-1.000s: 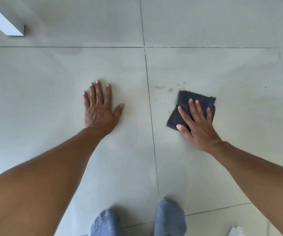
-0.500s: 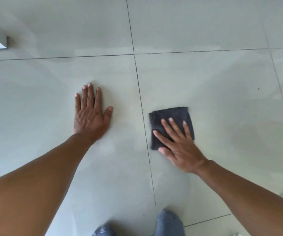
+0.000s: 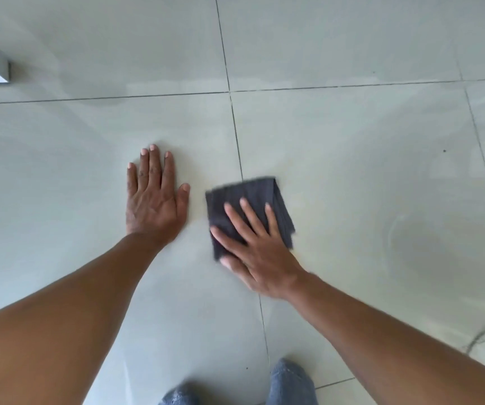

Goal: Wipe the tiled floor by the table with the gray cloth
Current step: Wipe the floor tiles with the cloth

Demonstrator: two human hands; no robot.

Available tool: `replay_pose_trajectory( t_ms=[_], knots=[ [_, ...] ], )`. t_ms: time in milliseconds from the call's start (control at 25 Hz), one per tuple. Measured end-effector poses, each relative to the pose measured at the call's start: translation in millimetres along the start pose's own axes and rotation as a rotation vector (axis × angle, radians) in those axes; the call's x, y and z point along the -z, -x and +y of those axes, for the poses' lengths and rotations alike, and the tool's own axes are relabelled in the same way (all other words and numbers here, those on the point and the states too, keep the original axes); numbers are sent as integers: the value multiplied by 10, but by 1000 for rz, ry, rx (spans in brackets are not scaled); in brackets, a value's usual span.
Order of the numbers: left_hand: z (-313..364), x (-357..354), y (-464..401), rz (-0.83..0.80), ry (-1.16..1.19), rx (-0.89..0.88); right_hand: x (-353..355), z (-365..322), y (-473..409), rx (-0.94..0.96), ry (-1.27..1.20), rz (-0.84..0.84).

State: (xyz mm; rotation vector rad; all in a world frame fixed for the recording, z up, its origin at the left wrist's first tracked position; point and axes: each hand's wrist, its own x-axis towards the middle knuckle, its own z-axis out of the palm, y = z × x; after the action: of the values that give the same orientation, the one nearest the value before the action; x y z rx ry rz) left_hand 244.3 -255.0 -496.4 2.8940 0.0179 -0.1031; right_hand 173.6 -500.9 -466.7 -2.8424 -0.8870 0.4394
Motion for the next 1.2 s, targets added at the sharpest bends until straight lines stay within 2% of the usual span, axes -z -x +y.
replay_pose_trajectory(
  t_ms=[80,160,280,360,400,480,600,680,760,840,920,960,1000,1040,1080,1160,1200],
  knots=[
    [24,2,6,14,14,-5,26,382,549,46,36,-29],
    [13,-20,12,47,11,5,105,832,488,-59,56,-10],
    [-18,-5,5,1,-2,15,328,987,-561,-481,-76,49],
    [-10,31,-20,-32,7,4,502,763,-1381,-633,-203,14],
    [2,31,-33,-42,11,-19,527,606,-1618,-615,-196,-16],
    [-72,71,-8,-60,-16,-48,457,190,-1515,-357,-105,-58],
    [-337,127,188,-1,-25,139,122,-66,-251,118,58,-92],
    [-485,123,334,21,-24,189,44,313,442,198,100,-88],
    [-488,97,384,22,-44,144,135,868,513,22,113,-61],
    [-467,106,346,28,-56,145,274,1185,-66,-293,56,46],
    [-471,137,340,13,-53,158,481,1122,-963,-650,-112,71],
    [-484,137,360,13,-45,153,550,966,-1399,-727,-173,71],
    [-492,134,375,20,-31,136,570,716,-1750,-715,-187,51],
    [-504,127,368,41,-4,129,549,368,-1955,-622,-178,47],
    [-521,130,356,80,40,159,480,-23,-1961,-446,-138,61],
    [-542,163,344,166,138,340,194,-668,-1399,-95,-87,72],
    [-548,178,342,188,171,443,48,-768,-934,15,-89,71]
  ],
)
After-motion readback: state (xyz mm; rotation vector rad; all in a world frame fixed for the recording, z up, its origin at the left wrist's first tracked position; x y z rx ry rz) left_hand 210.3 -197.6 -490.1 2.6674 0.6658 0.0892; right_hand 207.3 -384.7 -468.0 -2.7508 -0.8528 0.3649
